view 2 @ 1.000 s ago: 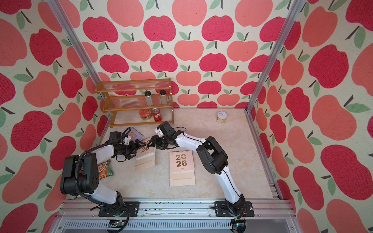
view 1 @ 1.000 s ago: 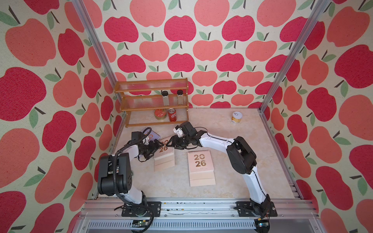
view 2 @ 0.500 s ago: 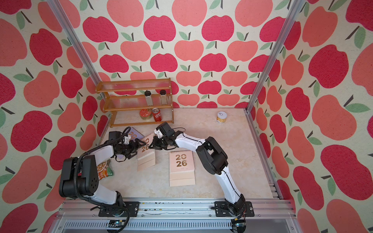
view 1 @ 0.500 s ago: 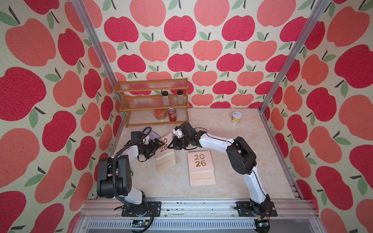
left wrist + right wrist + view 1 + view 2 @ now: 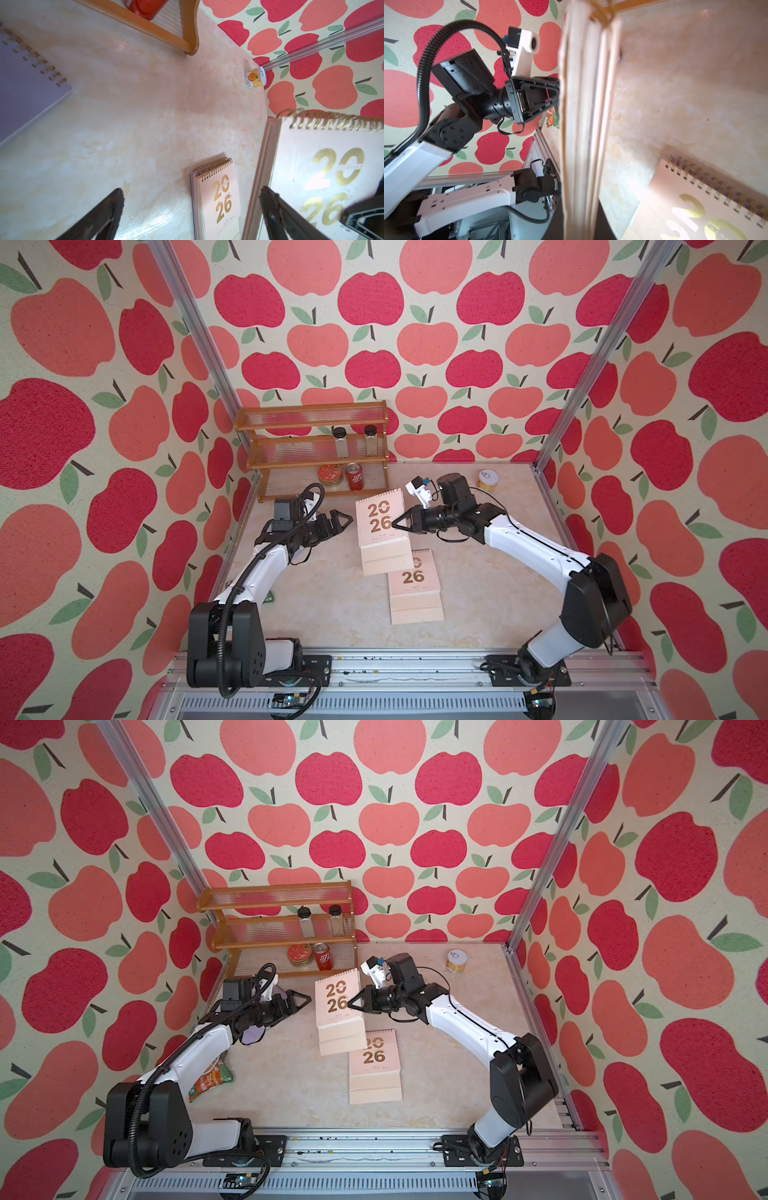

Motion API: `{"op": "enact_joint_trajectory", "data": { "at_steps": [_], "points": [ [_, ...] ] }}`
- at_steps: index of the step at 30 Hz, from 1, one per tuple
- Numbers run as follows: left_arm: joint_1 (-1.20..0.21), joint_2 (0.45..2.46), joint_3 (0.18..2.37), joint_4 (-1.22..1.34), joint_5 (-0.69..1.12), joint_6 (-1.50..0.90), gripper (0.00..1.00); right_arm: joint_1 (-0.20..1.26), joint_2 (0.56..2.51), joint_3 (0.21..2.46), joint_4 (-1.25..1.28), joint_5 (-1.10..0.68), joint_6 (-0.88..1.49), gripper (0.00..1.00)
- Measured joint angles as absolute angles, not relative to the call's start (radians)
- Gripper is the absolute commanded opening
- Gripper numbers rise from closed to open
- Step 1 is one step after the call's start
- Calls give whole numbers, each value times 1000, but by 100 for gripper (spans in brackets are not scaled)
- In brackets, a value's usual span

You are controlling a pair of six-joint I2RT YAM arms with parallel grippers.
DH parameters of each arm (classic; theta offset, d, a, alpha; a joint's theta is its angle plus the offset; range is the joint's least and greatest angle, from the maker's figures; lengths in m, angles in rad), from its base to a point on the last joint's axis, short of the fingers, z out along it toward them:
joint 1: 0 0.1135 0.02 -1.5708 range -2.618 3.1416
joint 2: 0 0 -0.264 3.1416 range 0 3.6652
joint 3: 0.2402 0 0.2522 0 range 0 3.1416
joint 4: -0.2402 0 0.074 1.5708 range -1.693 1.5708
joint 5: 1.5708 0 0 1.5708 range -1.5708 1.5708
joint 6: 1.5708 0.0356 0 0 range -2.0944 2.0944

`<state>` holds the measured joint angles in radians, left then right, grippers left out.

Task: Stack the calendars
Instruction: Place the calendar at the calendar.

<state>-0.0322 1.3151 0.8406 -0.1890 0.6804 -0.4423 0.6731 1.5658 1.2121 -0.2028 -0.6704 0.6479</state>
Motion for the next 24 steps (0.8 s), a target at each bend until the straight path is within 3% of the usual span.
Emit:
{"op": "enact_joint_trajectory", "data": {
  "at_steps": [12, 24],
  "points": [
    [-93, 1296, 897, -197, 666, -401, 100, 587, 1425, 879, -229, -845, 572, 0],
    [-125, 1296, 897, -202, 662, -401, 100, 575, 1419, 698, -5, -866, 664, 0]
  ]
}}
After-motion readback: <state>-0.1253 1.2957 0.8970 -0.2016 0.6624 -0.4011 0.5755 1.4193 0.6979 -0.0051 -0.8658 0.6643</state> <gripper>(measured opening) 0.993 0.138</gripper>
